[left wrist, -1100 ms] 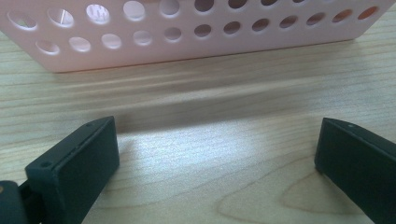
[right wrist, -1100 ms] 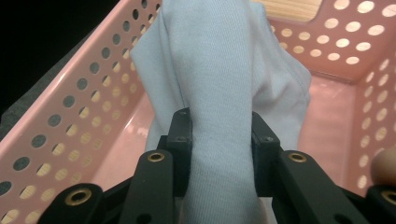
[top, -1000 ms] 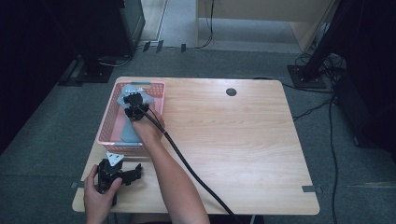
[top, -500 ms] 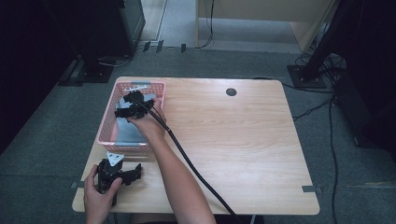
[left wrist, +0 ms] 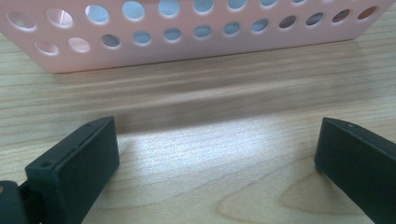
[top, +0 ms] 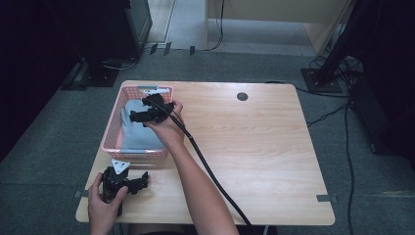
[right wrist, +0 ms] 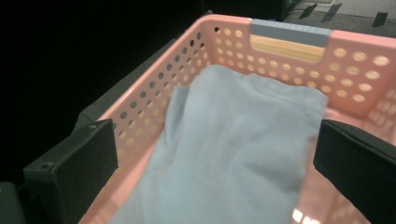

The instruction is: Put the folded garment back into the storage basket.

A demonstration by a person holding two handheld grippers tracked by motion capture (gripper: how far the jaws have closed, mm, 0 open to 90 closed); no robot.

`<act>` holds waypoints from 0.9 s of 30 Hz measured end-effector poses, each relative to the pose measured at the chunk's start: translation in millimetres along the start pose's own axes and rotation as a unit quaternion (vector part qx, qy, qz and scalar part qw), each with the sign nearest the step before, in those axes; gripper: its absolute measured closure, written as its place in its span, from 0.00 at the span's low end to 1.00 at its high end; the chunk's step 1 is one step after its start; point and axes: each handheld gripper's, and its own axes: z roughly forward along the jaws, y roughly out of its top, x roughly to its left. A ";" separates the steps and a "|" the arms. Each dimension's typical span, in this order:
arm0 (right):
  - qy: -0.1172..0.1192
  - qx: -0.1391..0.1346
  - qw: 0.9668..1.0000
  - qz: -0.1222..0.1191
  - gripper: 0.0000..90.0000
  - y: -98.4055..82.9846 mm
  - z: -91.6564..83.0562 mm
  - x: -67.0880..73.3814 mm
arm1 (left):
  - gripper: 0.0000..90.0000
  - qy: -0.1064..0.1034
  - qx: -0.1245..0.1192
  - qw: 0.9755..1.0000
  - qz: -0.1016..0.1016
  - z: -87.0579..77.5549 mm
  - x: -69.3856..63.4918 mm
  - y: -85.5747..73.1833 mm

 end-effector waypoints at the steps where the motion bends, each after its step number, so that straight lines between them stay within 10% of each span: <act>1: 0.000 0.000 1.000 0.000 0.00 0.0 0.0 0.0 | 0.00 0.000 0.000 1.000 0.000 0.0 0.0 0.0; 27: -0.051 -0.042 0.998 0.013 0.00 -25.5 -39.3 -53.9 | 0.00 0.000 0.001 1.000 0.001 -0.1 0.1 0.1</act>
